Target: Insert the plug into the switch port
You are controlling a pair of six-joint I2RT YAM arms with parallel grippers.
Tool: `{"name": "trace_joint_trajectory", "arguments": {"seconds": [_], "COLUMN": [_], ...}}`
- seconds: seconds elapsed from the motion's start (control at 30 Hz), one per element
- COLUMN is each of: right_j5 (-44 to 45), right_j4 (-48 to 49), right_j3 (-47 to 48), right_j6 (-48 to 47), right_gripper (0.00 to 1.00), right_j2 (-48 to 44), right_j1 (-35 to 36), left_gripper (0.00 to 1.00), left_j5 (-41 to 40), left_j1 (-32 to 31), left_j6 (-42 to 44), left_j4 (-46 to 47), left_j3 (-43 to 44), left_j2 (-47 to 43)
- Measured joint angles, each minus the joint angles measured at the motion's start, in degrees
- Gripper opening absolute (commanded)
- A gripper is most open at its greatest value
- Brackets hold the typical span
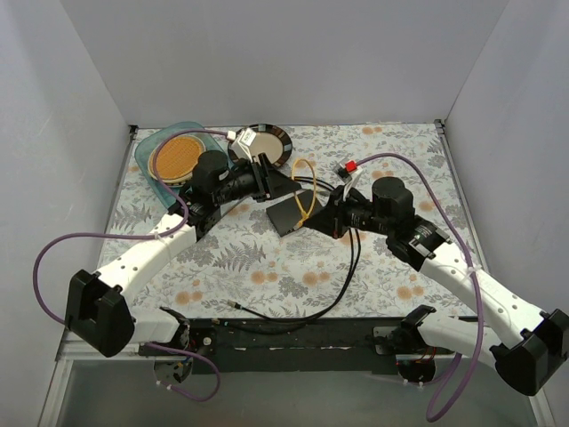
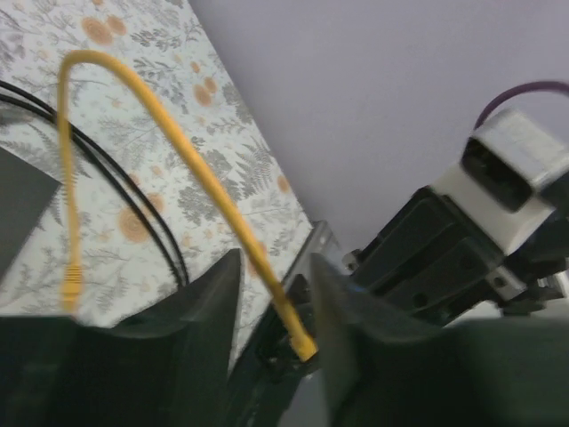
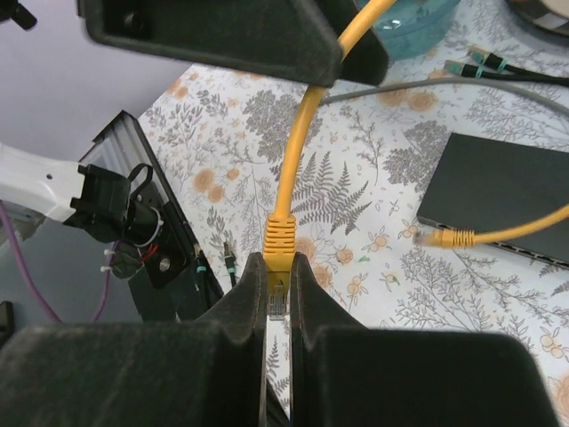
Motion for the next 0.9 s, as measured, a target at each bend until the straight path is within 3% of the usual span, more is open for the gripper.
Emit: {"name": "trace_joint_trajectory", "arguments": {"seconds": [0.07,0.17,0.27,0.3,0.4,0.43,0.6,0.9], "right_j5": [-1.18,-2.19,-2.38,-2.4,-2.78,-2.91,-1.49,9.16], "right_j4": [0.09,-0.07,-0.09,-0.13,-0.83,-1.2,-4.26,-9.42], "right_j3": [-0.83,-1.79,-2.14,-2.21,-2.19,-2.19,-2.03,5.73], "right_j6": [0.13,0.15,0.07,0.11,-1.4,-2.21,-6.88,-18.36], "right_gripper": [0.01,0.02,0.35,0.6,0.95,0.98,0.99,0.98], "right_j2": [0.26,0.74,0.96,0.96,0.79,0.52,-3.76,-9.51], "right_j1": [0.0,0.0,0.0,0.0,0.02,0.07,0.31,0.55], "left_gripper": [0.0,0.0,0.0,0.0,0.0,0.0,0.0,0.0], "left_j5": [0.74,2.38,3.96,4.33,4.52,4.5,3.72,5.33], "left_j1": [0.0,0.0,-0.02,-0.02,0.0,0.0,-0.02,0.0], "left_j6": [-0.61,-1.64,-2.67,-2.82,-3.19,-3.1,0.61,5.84], "left_j4": [0.98,2.25,3.72,3.87,4.17,4.2,-1.6,-11.19], "left_j3": [0.02,0.04,0.04,0.02,-0.04,-0.04,2.4,12.15], "left_j2": [0.17,1.2,2.78,3.1,3.58,3.56,3.45,3.37]}}
